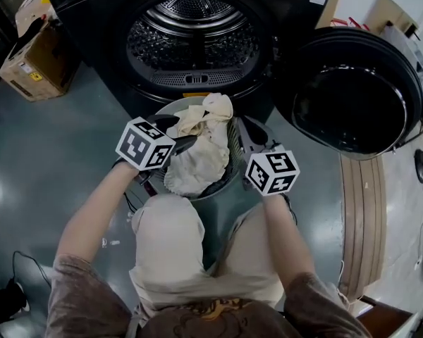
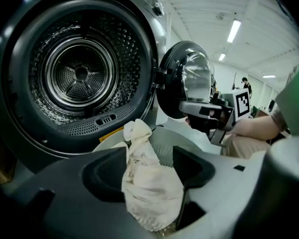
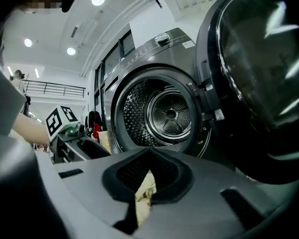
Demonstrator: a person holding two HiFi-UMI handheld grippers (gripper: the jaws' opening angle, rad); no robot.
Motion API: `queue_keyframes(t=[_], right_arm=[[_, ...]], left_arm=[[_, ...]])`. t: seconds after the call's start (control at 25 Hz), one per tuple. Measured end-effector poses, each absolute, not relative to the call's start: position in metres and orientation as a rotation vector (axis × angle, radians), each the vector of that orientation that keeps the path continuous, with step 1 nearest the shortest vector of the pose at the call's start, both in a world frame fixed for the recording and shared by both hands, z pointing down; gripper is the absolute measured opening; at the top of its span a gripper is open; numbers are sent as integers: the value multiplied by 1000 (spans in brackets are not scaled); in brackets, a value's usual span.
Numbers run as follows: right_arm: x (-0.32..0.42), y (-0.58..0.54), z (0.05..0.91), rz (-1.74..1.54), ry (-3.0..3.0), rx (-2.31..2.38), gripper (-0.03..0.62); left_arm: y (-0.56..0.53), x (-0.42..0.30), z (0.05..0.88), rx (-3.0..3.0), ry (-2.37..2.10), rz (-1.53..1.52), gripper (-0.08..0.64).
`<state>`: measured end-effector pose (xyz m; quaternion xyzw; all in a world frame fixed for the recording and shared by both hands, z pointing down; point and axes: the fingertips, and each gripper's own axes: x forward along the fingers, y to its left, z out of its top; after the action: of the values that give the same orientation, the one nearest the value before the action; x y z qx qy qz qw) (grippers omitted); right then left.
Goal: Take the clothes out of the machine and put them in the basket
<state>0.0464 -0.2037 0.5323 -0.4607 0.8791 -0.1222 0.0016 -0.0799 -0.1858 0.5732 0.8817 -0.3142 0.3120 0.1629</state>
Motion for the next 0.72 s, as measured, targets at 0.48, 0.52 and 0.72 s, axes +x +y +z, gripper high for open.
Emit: queue_keyframes(t=[0.48, 0.52, 0.72], right_arm=[[14, -227, 545, -459, 2857, -1520, -3], [11, -228, 541, -484, 2881, -1524, -3], [-7, -226, 455, -626, 2944, -1496, -3]], left_arm=[[-222, -90, 589, 2486, -890, 715, 296], [-223, -94, 578, 2477, -902, 697, 296], [-222, -125, 471, 2447, -961, 573, 268]])
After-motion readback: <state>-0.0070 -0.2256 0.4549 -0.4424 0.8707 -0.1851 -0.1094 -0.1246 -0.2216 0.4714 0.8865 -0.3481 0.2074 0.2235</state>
